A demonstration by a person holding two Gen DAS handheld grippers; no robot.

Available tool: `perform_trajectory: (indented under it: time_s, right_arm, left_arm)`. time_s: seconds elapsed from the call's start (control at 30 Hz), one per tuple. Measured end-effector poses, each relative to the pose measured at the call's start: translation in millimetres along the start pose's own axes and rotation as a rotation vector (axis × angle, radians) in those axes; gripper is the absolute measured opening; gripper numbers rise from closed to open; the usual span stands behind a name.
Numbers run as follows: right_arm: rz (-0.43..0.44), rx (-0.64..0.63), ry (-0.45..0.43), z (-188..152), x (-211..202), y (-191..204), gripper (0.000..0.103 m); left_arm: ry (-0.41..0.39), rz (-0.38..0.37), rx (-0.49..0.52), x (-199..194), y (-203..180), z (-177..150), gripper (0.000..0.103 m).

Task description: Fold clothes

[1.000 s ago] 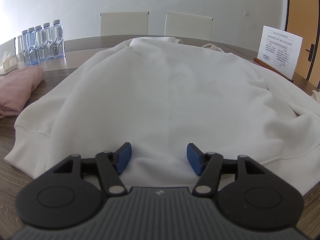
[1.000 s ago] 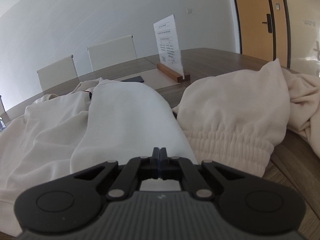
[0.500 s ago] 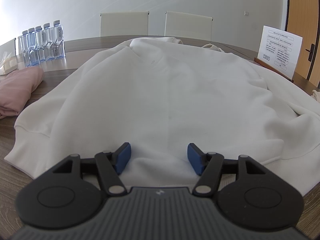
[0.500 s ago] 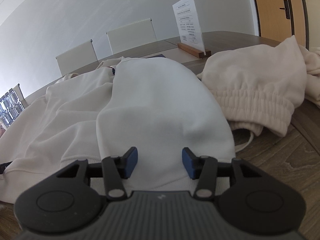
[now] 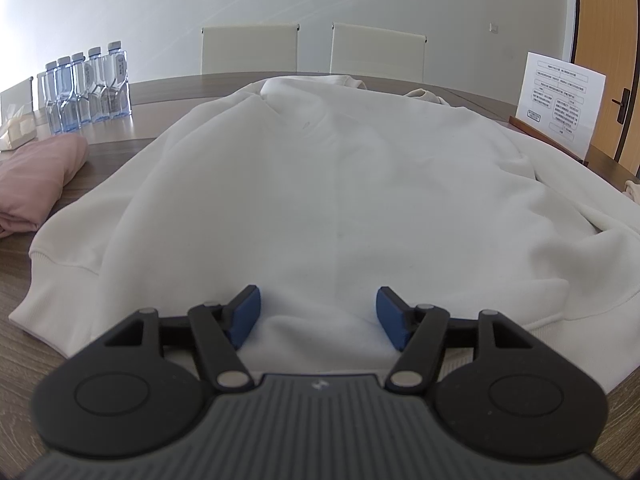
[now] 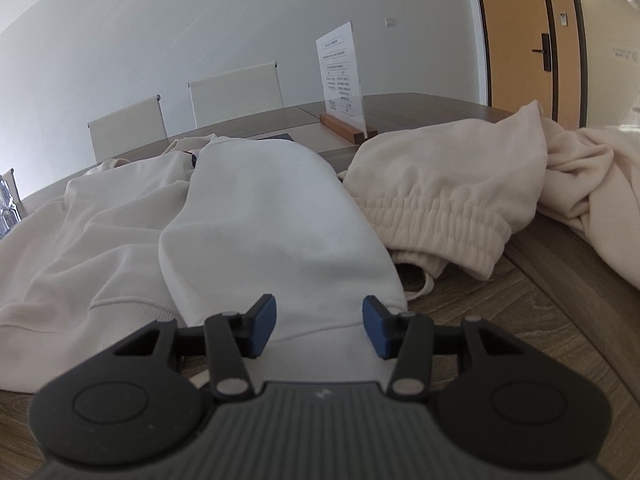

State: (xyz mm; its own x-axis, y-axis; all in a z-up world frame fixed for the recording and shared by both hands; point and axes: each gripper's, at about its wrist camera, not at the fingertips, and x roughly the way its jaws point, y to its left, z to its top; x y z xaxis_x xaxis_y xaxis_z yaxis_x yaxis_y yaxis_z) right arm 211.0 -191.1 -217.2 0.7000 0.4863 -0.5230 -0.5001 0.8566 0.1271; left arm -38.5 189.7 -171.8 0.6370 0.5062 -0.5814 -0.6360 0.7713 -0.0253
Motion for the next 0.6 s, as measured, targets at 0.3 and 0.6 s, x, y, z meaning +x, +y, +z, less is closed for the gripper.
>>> perform_trajectory:
  time_s: [0.3,0.6]
  right_arm:
    - [-0.076,-0.024,0.028,0.1,11.1,1.3,0.062]
    - [-0.171,-0.167,-0.020,18.9,10.5,14.8,0.018]
  left_arm:
    - [0.000,0.003,-0.001,-0.6,-0.9,0.1,0.062]
    - [0.002,-0.001,-0.006,-1.3,-0.1,0.3,0.063]
